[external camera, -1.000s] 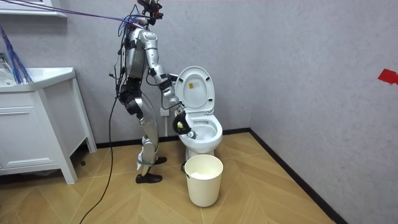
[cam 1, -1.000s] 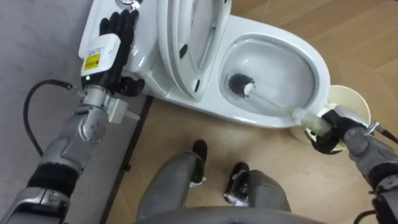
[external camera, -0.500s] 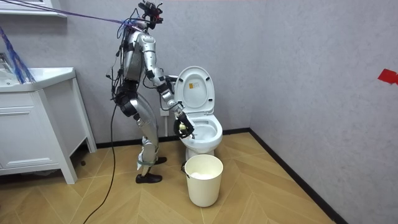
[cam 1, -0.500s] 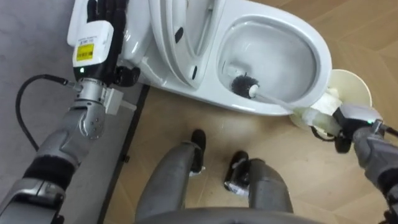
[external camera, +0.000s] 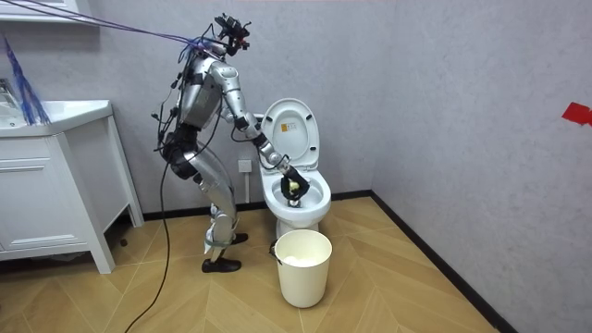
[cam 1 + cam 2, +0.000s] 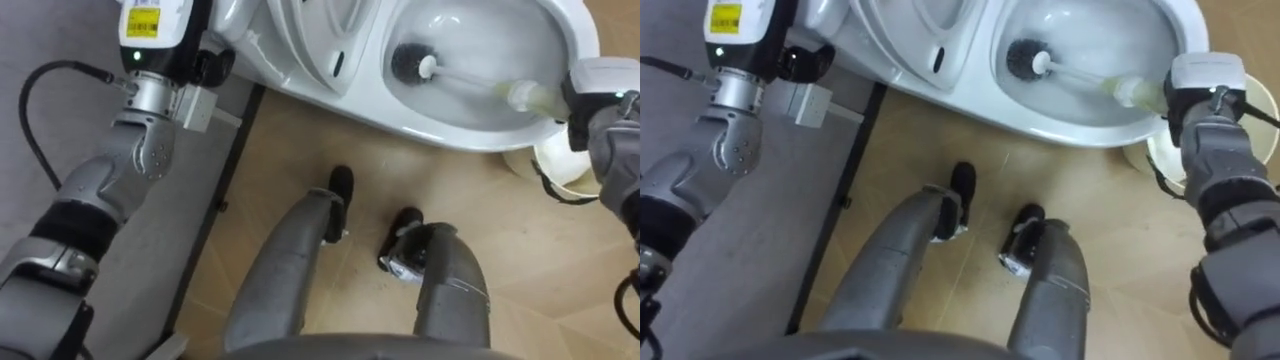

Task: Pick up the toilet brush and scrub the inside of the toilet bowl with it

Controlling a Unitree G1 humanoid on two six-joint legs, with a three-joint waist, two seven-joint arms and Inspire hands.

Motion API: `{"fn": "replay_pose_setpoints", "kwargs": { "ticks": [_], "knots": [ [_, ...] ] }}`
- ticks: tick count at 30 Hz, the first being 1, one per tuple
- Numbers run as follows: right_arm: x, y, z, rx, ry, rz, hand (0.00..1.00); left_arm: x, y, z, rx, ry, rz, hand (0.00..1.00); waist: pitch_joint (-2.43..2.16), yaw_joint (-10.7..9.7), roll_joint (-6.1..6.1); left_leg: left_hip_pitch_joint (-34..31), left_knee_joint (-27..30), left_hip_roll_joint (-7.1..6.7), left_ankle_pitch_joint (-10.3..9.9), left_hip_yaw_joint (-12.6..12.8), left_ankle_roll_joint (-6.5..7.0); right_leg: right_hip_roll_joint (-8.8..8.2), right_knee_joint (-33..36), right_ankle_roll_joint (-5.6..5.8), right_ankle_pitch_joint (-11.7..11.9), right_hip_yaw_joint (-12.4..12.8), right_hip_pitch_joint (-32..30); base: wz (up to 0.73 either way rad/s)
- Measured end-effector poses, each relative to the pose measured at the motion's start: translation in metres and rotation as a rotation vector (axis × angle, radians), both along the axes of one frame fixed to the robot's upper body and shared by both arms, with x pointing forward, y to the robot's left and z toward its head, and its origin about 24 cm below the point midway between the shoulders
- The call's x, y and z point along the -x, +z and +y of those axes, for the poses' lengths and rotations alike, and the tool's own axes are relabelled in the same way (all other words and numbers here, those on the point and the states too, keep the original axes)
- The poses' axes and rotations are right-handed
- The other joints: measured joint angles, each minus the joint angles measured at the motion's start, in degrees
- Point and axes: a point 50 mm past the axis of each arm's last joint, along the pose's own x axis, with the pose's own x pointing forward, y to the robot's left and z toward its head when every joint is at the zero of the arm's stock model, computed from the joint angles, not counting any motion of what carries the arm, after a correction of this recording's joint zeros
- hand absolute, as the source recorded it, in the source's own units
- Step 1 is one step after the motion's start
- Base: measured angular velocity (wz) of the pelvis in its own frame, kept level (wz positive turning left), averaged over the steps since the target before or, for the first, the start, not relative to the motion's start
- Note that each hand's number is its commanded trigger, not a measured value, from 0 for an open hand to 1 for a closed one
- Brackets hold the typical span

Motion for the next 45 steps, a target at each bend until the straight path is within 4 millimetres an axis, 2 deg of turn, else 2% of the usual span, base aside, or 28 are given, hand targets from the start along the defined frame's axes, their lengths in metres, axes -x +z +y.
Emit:
{"fn": "replay_pose_setpoints", "kwargs": {
  "ticks": [3,9,16,19,22,24,25,27,30,32,38,43,44,45],
  "knots": [
    [-0.011,0.014,0.004,-0.007,0.008,-0.053,1.00,0.002,0.005,0.006,-0.017,0.007,-0.029,0.00,0.34,-0.45,-0.77,-0.57,-0.06,0.01,0.27,0.04,-0.25,0.01,0.16,-0.29,0.00,-0.11,-0.63,0.03],
    [-0.022,0.031,0.007,-0.018,0.024,-0.154,1.00,0.005,0.007,0.013,-0.041,0.026,-0.046,0.00,0.19,-1.69,-2.47,-0.34,-0.12,-0.05,0.56,0.03,-0.31,-0.06,0.39,-0.41,-0.05,-0.10,-0.48,0.00],
    [-0.023,0.032,0.010,0.009,0.046,-0.169,1.00,0.003,0.005,0.015,-0.064,0.059,-0.004,0.00,0.22,-2.29,-2.66,0.93,-0.09,-0.11,0.66,0.32,-0.12,-0.30,0.84,-0.32,-0.06,0.41,0.26,-0.03],
    [-0.020,0.024,0.015,0.017,0.058,-0.153,1.00,0.003,0.001,0.018,-0.076,0.086,0.029,0.00,0.16,-2.09,-2.51,1.57,-0.14,0.06,0.66,0.29,-0.19,0.16,0.32,-0.55,0.08,0.24,1.08,-0.04],
    [-0.013,0.008,0.022,0.047,0.087,-0.090,1.00,0.005,-0.004,0.019,-0.084,0.093,0.057,0.00,0.01,-1.52,-1.42,2.79,-0.48,0.31,0.60,-0.87,-0.63,0.99,-1.55,-0.69,0.37,-0.87,3.29,0.04],
    [-0.006,-0.003,0.023,0.098,0.109,-0.037,1.00,0.007,-0.010,0.016,-0.084,0.087,0.081,0.00,-0.01,-0.95,0.74,3.20,-0.50,0.58,0.58,-1.82,-0.67,1.21,-2.95,-0.60,0.44,-2.33,4.76,0.19],
    [-0.003,-0.006,0.024,0.111,0.112,-0.020,1.00,0.008,-0.011,0.016,-0.084,0.085,0.086,0.00,-0.11,-0.64,1.02,3.21,-0.55,0.60,0.58,-1.83,-0.67,1.26,-3.17,-0.55,0.47,-2.39,4.84,0.07],
    [0.004,-0.017,0.029,0.130,0.114,0.022,1.00,0.012,-0.018,0.013,-0.071,0.085,0.106,0.00,-0.15,0.31,2.35,3.18,-0.96,0.62,0.50,-1.79,-0.66,1.41,-3.63,-0.45,0.51,-2.38,4.92,0.00],
    [0.009,-0.023,0.034,0.125,0.111,0.032,1.00,0.016,-0.024,0.014,-0.061,0.101,0.117,0.00,-0.58,0.09,3.53,3.68,-1.75,1.04,0.45,-1.72,-0.80,2.15,-5.33,-0.42,0.97,-2.27,5.49,-0.07],
    [0.014,-0.026,0.041,0.132,0.134,0.036,1.00,0.020,-0.029,0.016,-0.059,0.113,0.126,0.00,-0.80,-0.03,3.89,3.95,-2.03,1.09,0.29,-1.77,-1.07,2.73,-6.31,-0.58,1.16,-2.32,6.02,-0.02],
    [0.026,-0.032,0.056,0.122,0.172,0.061,1.00,0.032,-0.039,0.023,0.030,0.155,0.144,0.00,-0.92,-1.14,3.84,5.33,-3.10,1.91,-0.20,-0.97,-1.62,3.78,-8.26,-0.87,1.29,-1.85,7.62,-0.05],
    [0.023,-0.028,0.046,0.102,0.139,0.060,1.00,0.034,-0.041,0.025,0.068,0.155,0.150,0.00,-0.93,-0.86,3.72,5.26,-2.27,2.04,-0.35,-0.78,-1.64,3.78,-7.88,-0.89,1.26,-1.79,7.68,-0.02],
    [0.020,-0.027,0.039,0.068,0.104,0.056,1.00,0.031,-0.038,0.024,0.076,0.152,0.140,0.00,-0.85,-0.92,3.57,5.26,-2.23,1.92,-0.34,-0.75,-1.62,3.60,-7.49,-0.85,1.11,-1.77,7.57,0.04],
    [0.018,-0.027,0.033,0.013,0.064,0.050,1.00,0.027,-0.035,0.023,0.071,0.146,0.128,0.00,-0.66,-0.92,2.90,5.24,-2.10,1.84,-0.32,-0.67,-1.61,3.34,-6.79,-0.84,0.85,-1.60,7.20,0.00]
  ]
}}
